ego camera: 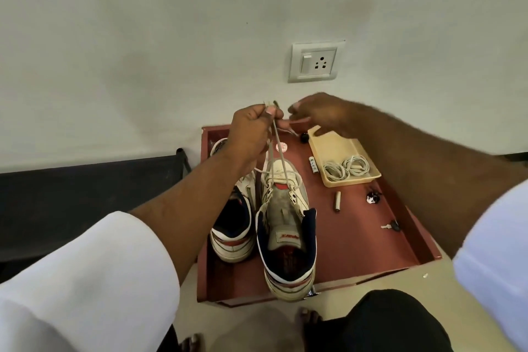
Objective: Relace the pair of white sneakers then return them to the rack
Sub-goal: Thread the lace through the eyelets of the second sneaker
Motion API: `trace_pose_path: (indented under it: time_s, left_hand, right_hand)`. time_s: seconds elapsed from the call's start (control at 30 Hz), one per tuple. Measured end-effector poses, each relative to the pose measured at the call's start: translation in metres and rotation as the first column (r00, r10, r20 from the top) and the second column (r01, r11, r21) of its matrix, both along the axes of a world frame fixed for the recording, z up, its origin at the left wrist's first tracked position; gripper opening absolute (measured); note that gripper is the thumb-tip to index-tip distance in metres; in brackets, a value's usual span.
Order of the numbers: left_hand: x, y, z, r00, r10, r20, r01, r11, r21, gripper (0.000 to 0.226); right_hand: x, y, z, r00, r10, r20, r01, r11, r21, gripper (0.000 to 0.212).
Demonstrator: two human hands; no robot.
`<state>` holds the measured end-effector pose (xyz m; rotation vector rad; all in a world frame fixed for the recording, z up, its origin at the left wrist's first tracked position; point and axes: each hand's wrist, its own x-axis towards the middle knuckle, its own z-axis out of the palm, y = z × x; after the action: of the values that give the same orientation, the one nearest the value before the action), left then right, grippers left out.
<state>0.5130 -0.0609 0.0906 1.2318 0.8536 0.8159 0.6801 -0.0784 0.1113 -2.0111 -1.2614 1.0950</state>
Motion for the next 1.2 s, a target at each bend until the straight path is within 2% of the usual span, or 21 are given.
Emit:
trace_pose_path:
  time_s: [0.03, 0.1, 0.2, 0.27, 0.43, 0.53, 0.6, 0.63, 0.7, 0.73, 0.77, 0.83, 0.93, 0.97, 1.03, 1.1, 1.2]
  left_hand:
    - [0.000, 0.002, -0.001, 1.000, 0.013, 0.000, -0.013, 1.000, 0.003, 0.028]
    - [0.001, 0.005, -0.004, 0.997, 0.033, -0.063, -0.028, 0.996, 0.087, 0.028]
    - [0.003, 0.009, -0.007, 0.990, 0.033, -0.140, -0.009, 0.985, 0.170, 0.029]
    - [0.005, 0.009, -0.007, 0.983, 0.038, -0.181, -0.001, 0.980, 0.197, 0.029]
    - [0.005, 0.007, -0.003, 0.980, 0.038, -0.198, 0.008, 0.974, 0.224, 0.029]
    - [-0.004, -0.001, -0.002, 0.964, 0.121, -0.238, -0.046, 0.954, 0.297, 0.026]
    - [-0.017, -0.019, -0.015, 0.891, 0.215, -0.401, -0.035, 0.911, 0.411, 0.030]
    - [-0.025, -0.032, -0.027, 0.826, 0.232, -0.514, 0.027, 0.894, 0.447, 0.035]
    - [-0.035, -0.055, -0.051, 0.624, 0.146, -0.768, 0.307, 0.858, 0.412, 0.034]
    - [-0.035, -0.064, -0.060, 0.524, 0.071, -0.848, 0.469, 0.807, 0.358, 0.027]
    - [-0.032, -0.069, -0.067, 0.462, 0.000, -0.887, 0.601, 0.735, 0.313, 0.025]
    - [-0.024, -0.068, -0.072, 0.354, -0.114, -0.928, 0.762, 0.611, 0.216, 0.039]
    - [-0.011, -0.060, -0.076, 0.196, -0.095, -0.976, 0.843, 0.525, 0.118, 0.039]
    - [-0.008, -0.059, -0.079, 0.162, -0.084, -0.983, 0.853, 0.513, 0.097, 0.036]
    - [-0.004, -0.060, -0.081, 0.137, -0.089, -0.987, 0.837, 0.544, 0.067, 0.031]
    - [0.000, -0.064, -0.081, 0.145, -0.092, -0.985, 0.814, 0.578, 0.066, 0.030]
    - [0.003, -0.068, -0.082, 0.158, -0.096, -0.983, 0.819, 0.568, 0.076, 0.030]
  right_hand:
    - [-0.002, -0.009, -0.015, 1.000, -0.009, 0.007, 0.009, 0.999, 0.041, 0.027]
    - [-0.014, -0.029, -0.043, 0.997, -0.025, -0.079, 0.034, 0.993, 0.117, 0.025]
    - [-0.046, -0.044, -0.070, 0.982, 0.029, -0.186, 0.012, 0.976, 0.219, 0.030]
    - [-0.061, -0.042, -0.075, 0.961, 0.022, -0.274, 0.066, 0.949, 0.308, 0.031]
    - [-0.065, -0.033, -0.079, 0.957, 0.024, -0.289, 0.105, 0.901, 0.421, 0.030]
    - [-0.063, -0.031, -0.081, 0.947, 0.021, -0.321, 0.120, 0.903, 0.413, 0.030]
    - [-0.061, -0.032, -0.080, 0.927, -0.016, -0.374, 0.169, 0.910, 0.379, 0.031]
    - [-0.060, -0.032, -0.079, 0.916, -0.037, -0.400, 0.194, 0.912, 0.361, 0.031]
    - [-0.058, -0.033, -0.076, 0.900, -0.070, -0.431, 0.226, 0.919, 0.323, 0.030]
    - [-0.057, -0.033, -0.075, 0.897, -0.081, -0.435, 0.231, 0.923, 0.306, 0.030]
    - [-0.057, -0.032, -0.075, 0.895, -0.082, -0.438, 0.228, 0.928, 0.293, 0.029]
    - [-0.060, -0.032, -0.073, 0.900, -0.064, -0.430, 0.200, 0.939, 0.279, 0.029]
    - [-0.062, -0.031, -0.071, 0.914, -0.070, -0.400, 0.186, 0.947, 0.260, 0.029]
    - [-0.062, -0.030, -0.070, 0.913, -0.090, -0.399, 0.207, 0.943, 0.260, 0.029]
    - [-0.059, -0.027, -0.069, 0.898, -0.152, -0.413, 0.278, 0.923, 0.265, 0.029]
    - [-0.061, -0.024, -0.069, 0.888, -0.199, -0.414, 0.327, 0.907, 0.266, 0.030]
    - [-0.074, -0.025, -0.062, 0.889, -0.194, -0.414, 0.329, 0.900, 0.284, 0.030]
